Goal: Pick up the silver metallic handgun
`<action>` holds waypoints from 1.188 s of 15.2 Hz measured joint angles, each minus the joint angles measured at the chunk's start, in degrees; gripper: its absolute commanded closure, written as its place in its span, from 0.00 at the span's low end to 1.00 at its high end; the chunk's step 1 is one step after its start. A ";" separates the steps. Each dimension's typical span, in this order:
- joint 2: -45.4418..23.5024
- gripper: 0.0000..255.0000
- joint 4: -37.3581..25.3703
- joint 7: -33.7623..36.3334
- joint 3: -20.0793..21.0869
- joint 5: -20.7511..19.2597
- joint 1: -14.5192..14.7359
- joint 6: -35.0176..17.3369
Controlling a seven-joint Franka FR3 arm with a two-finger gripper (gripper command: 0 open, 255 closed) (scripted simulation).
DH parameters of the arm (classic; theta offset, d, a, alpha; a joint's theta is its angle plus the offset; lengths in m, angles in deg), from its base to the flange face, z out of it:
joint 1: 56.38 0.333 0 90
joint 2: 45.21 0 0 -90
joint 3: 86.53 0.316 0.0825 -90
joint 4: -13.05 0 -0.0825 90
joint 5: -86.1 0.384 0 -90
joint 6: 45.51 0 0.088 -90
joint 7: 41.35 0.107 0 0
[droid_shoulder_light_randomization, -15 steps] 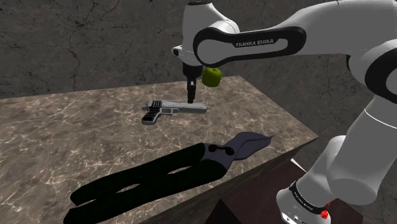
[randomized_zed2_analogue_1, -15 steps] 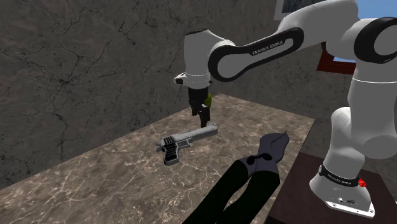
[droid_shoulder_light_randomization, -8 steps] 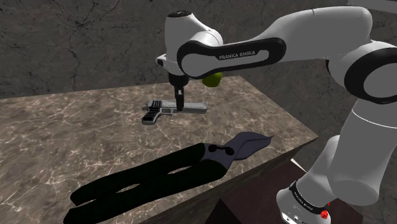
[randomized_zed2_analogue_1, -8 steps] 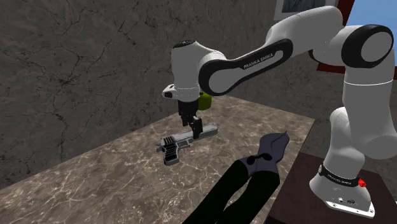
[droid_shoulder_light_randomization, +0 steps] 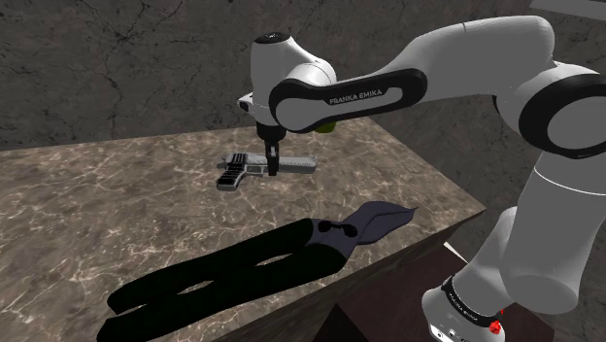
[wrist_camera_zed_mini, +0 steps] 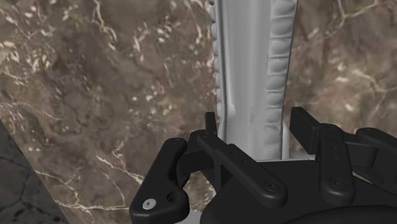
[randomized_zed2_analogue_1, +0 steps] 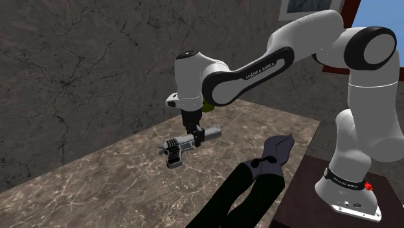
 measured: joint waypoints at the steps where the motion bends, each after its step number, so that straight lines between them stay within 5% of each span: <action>1: 0.03 1.00 0.05 -0.01 0.00 0.00 -0.01 -0.05; 18: 1.00 1.00 -5.22 -1.01 0.21 0.61 0.14 6.23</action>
